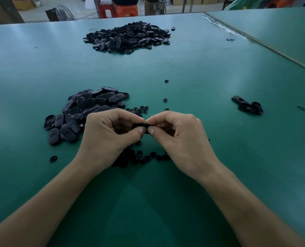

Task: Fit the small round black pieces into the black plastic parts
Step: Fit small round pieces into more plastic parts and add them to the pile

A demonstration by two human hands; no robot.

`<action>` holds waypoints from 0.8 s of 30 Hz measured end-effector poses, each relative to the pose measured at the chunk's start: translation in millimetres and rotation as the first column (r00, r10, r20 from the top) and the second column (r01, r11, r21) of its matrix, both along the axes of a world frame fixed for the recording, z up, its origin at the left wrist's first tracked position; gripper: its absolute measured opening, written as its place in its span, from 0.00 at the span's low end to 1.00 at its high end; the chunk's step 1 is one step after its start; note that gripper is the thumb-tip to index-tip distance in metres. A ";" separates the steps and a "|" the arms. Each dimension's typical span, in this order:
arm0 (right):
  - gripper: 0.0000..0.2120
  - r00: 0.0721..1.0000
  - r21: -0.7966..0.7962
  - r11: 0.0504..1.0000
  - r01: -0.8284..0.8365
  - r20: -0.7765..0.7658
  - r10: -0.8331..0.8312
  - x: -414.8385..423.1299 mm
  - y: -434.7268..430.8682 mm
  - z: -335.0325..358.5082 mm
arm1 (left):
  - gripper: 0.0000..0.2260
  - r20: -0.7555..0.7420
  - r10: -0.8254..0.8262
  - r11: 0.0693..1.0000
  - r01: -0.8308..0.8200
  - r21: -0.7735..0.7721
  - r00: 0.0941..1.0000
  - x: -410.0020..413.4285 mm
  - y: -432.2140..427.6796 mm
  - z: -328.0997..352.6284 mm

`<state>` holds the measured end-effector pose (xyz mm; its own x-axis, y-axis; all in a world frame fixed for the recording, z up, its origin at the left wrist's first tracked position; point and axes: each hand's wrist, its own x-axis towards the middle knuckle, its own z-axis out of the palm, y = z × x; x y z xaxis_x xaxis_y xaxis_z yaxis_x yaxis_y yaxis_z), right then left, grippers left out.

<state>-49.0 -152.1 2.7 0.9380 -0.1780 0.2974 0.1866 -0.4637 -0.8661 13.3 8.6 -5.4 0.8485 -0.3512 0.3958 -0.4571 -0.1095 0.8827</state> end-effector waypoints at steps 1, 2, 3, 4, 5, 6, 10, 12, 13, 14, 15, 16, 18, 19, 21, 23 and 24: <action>0.08 1.000 0.000 1.000 0.009 0.009 -0.009 -0.1 -0.2 -0.2 | 0.12 0.017 0.010 1.000 -0.010 0.001 1.000 0.1 -0.3 -0.7; 0.08 0.999 -0.011 1.000 0.026 0.024 -0.026 -0.4 -0.2 -0.3 | 0.12 0.032 0.027 1.000 -0.027 -0.002 0.999 0.7 -0.2 -1.4; 0.08 0.998 -0.035 0.998 0.054 0.044 -0.052 -0.8 -0.5 -0.6 | 0.12 0.044 0.053 0.999 -0.052 -0.010 0.998 1.7 0.3 -2.2; 0.08 0.994 -0.068 0.993 0.092 0.064 -0.088 -0.9 -1.3 -1.0 | 0.12 0.059 0.090 0.996 -0.089 -0.021 0.994 3.3 1.4 -2.7; 0.08 0.988 -0.107 0.984 0.141 0.077 -0.133 -0.6 -3.3 -1.4 | 0.11 0.077 0.138 0.990 -0.136 -0.034 0.987 5.4 3.3 -3.0; 0.09 0.979 -0.145 0.969 0.198 0.082 -0.188 -0.1 -6.7 -1.5 | 0.11 0.092 0.191 0.981 -0.187 -0.051 0.977 7.8 5.5 -3.3; 0.12 0.903 -0.378 0.829 0.412 0.050 -0.426 1.7 -32.1 -0.2 | 0.08 0.131 0.381 0.924 -0.375 -0.068 0.915 17.8 14.9 -4.1; 0.15 0.853 -0.522 0.731 0.439 -0.013 -0.522 2.8 -47.3 -0.8 | 0.07 0.181 0.429 0.901 -0.435 -0.008 0.885 23.2 19.7 -4.0; 0.17 0.821 -0.576 0.688 0.441 -0.052 -0.569 3.1 -53.8 -1.2 | 0.06 0.199 0.447 0.889 -0.458 0.015 0.872 25.6 22.8 -3.6; 0.20 0.783 -0.613 0.656 0.440 -0.094 -0.614 2.6 -59.8 -1.3 | 0.05 0.217 0.465 0.875 -0.482 0.035 0.859 28.0 25.4 -2.6; 0.22 0.747 -0.634 0.638 0.436 -0.140 -0.650 2.0 -65.0 -1.6 | 0.04 0.235 0.486 0.857 -0.512 0.057 0.841 29.8 28.2 -1.5; 0.25 0.713 -0.645 0.631 0.430 -0.186 -0.676 1.7 -69.6 -2.2 | 0.04 0.245 0.509 0.838 -0.540 0.078 0.825 30.9 30.3 -0.4; 0.28 0.655 -0.652 0.634 0.416 -0.269 -0.706 1.6 -75.5 -3.6 | 0.02 0.241 0.544 0.804 -0.581 0.125 0.804 32.6 32.9 0.4; 0.29 0.636 -0.650 0.639 0.411 -0.298 -0.712 1.7 -76.8 -4.2 | 0.03 0.244 0.556 0.786 -0.598 0.157 0.795 32.8 33.4 0.4; 0.29 0.626 -0.644 0.646 0.409 -0.317 -0.712 1.5 -77.0 -5.3 | 0.05 0.270 0.567 0.749 -0.623 0.223 0.778 33.3 34.0 -0.4; 0.27 0.644 -0.649 0.638 0.414 -0.286 -0.709 0.6 -76.0 -5.9 | 0.06 0.298 0.570 0.721 -0.640 0.265 0.766 35.3 34.8 -2.8; 0.25 0.656 -0.652 0.632 0.418 -0.264 -0.707 -0.5 -75.4 -5.8 | 0.05 0.312 0.571 0.710 -0.647 0.278 0.760 36.7 35.4 -4.3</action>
